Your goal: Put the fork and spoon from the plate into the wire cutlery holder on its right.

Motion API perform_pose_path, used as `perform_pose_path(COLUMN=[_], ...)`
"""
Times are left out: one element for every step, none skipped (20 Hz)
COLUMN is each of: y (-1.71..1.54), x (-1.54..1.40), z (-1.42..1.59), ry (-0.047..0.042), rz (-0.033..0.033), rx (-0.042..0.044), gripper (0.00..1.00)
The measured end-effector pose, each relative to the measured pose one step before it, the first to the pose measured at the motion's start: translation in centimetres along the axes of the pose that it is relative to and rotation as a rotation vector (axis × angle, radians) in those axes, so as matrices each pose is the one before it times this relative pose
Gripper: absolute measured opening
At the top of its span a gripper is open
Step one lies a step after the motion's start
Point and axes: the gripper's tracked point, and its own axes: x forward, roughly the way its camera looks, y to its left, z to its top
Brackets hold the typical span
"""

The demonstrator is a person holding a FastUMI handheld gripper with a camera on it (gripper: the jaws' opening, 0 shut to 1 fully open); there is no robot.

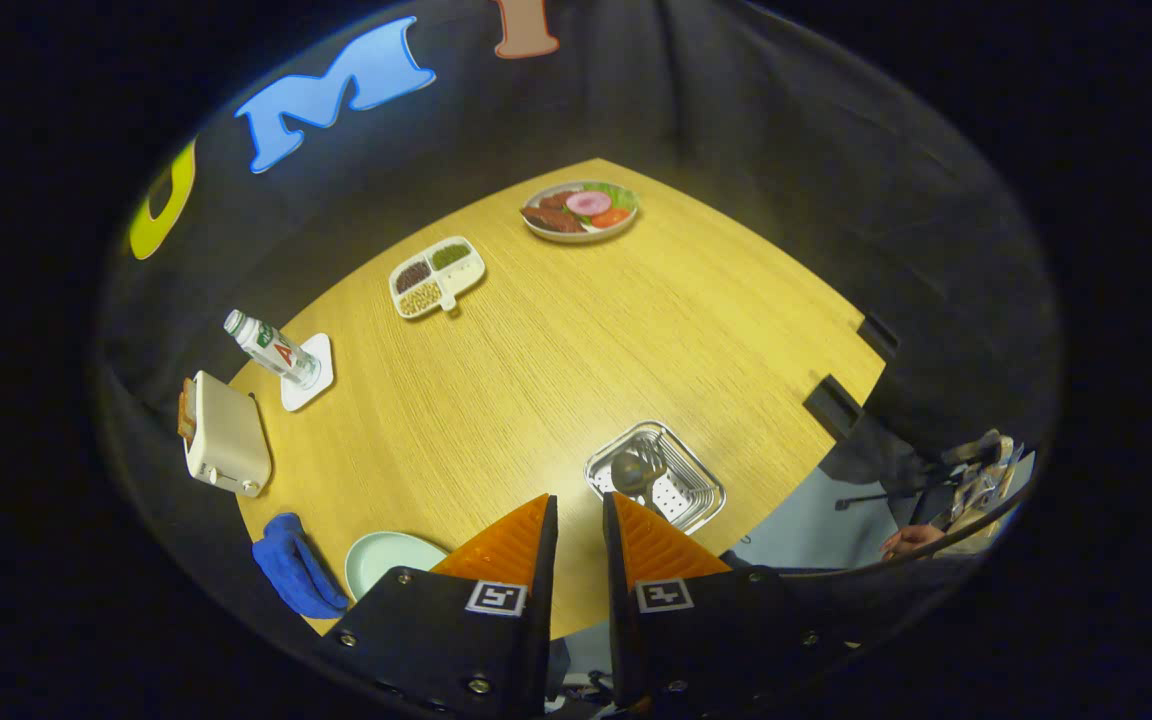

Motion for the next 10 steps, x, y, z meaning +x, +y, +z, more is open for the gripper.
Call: perform_pose_path(y=[0.822,0.668,0.606,0.612,0.749,0.972,1.094,0.972,0.731,0.618], x=[-0.579,-0.759,-0.707,-0.898,-0.864,-0.898,-0.711,-0.677,-0.466,-0.64], z=[1.478,1.431,1.927,1.839,2.327,2.324,2.317,1.913,1.765,1.471], ry=[-0.07439,-0.08032,-0.08928,-0.08703,-0.09295,-0.09578,-0.08542,-0.07415,-0.05804,-0.04796], rz=[0.02477,0.0229,0.02088,0.0212,0.0242,0.0292,0.03543,0.03574,0.02503,0.01738], rx=[-0.02236,-0.02785,-0.0334,-0.03584,-0.02939,-0.0213,-0.01339,-0.01518,-0.01713,-0.02125], gripper=[0.26,0.26,0.26,0.26,0.25,0.25,0.25,0.25,0.25,0.25])
